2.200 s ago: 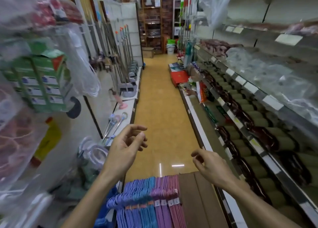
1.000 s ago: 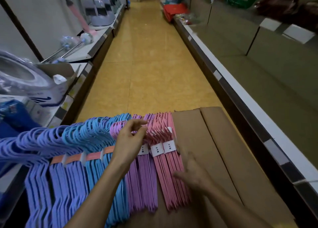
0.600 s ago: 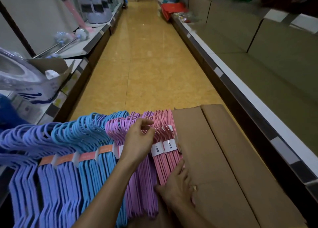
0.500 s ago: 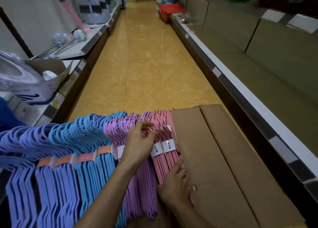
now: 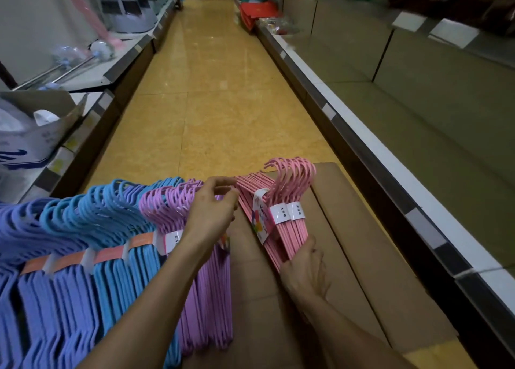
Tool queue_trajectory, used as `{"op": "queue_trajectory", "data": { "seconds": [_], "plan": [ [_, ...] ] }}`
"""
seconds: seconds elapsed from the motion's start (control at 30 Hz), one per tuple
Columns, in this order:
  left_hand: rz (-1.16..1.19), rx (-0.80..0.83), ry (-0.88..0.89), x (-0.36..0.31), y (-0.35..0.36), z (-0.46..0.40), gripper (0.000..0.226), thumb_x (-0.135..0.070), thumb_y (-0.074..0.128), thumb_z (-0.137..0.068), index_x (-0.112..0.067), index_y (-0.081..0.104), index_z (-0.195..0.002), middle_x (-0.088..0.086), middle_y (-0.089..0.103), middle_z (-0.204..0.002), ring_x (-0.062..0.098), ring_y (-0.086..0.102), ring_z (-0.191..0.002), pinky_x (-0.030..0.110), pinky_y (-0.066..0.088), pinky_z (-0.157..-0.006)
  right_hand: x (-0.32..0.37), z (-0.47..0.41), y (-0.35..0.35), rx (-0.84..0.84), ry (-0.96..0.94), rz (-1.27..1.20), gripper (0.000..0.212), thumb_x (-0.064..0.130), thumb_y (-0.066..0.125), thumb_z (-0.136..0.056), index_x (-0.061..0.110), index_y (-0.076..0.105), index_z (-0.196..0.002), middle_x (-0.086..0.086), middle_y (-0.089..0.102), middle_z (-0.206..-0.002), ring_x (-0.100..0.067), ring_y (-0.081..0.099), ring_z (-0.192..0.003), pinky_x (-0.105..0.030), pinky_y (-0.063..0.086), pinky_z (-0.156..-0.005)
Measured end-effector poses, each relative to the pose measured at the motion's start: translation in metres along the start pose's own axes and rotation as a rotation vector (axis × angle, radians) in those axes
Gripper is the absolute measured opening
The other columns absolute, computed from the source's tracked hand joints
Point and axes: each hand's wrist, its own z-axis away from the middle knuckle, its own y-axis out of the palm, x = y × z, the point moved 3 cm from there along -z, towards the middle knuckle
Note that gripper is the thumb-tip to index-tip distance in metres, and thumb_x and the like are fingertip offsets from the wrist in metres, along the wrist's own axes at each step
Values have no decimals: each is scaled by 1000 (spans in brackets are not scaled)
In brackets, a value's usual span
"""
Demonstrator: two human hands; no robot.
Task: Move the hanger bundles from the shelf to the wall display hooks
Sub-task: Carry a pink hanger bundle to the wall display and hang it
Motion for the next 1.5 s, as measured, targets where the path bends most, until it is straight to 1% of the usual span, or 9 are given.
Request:
{"op": "queue_trajectory", "data": {
  "seconds": [0.17,0.33,0.57,0.7,0.77,0.83,0.97,1.2,1.5],
  "plan": [
    [-15,80,-30,2,24,2,13,-15,54,-98,-20,60,-109,-8,60,-101,28,66,-97,46,55,-84,-1,-15,-21,-18,-77,-48,68,24,63,-90,19,26,-147,-10,52,-129,-28,55,-117,-48,51,-95],
    [96,10,-150,16,38,-10,24,-17,57,-96,-18,54,-120,8,60,-118,25,64,-102,43,55,-87,-3,-25,-46,46,-199,-170,72,20,64,-89,30,25,-150,-3,51,-134,-24,52,-123,-45,49,-99],
    [446,-158,-397,42,42,-34,71,-22,62,-94,-17,25,-154,6,54,-129,17,57,-87,22,47,-59,-5,-33,-88,258,-340,-406,65,-1,56,-92,23,33,-149,-2,59,-105,-4,66,-77,-17,52,-57],
    [714,-76,-406,37,47,-42,29,-34,70,-86,-17,64,-109,7,56,-110,21,57,-93,27,48,-74,-17,-34,-113,322,-390,-388,66,-3,58,-89,23,38,-147,-2,55,-110,-14,62,-87,-22,57,-68],
    [891,-3,-386,37,49,-50,47,-42,79,-74,-13,60,-105,15,51,-114,31,55,-111,40,47,-100,-24,-33,-118,381,-397,-393,66,-2,60,-88,25,41,-146,-6,54,-110,-16,60,-90,-24,55,-69],
    [1007,17,-404,35,51,-54,63,-47,85,-67,-14,55,-111,16,52,-113,35,57,-114,46,42,-108,-31,-32,-119,424,-399,-382,66,2,61,-88,26,41,-147,-2,54,-112,-12,57,-93,-20,50,-69],
    [1006,-126,-463,31,46,-46,26,-37,64,-90,-19,49,-78,-1,46,-70,14,51,-65,27,43,-74,-38,-33,-118,425,-427,-267,63,8,59,-91,28,38,-147,-6,55,-119,-17,60,-105,-21,54,-74],
    [999,-154,-435,12,37,-25,19,-13,51,-91,-15,46,-74,1,44,-70,13,48,-64,28,46,-78,-30,-36,-110,258,-411,-221,43,9,49,-100,24,47,-140,0,60,-98,-15,61,-87,-22,52,-70],
    [1011,-307,-414,-87,-12,14,15,-2,46,-87,-13,45,-78,5,45,-71,19,49,-60,30,45,-64,26,14,-171,174,-326,-316,42,23,53,-99,34,52,-139,3,67,-88,-19,68,-75,-36,60,-69]
  ]
}}
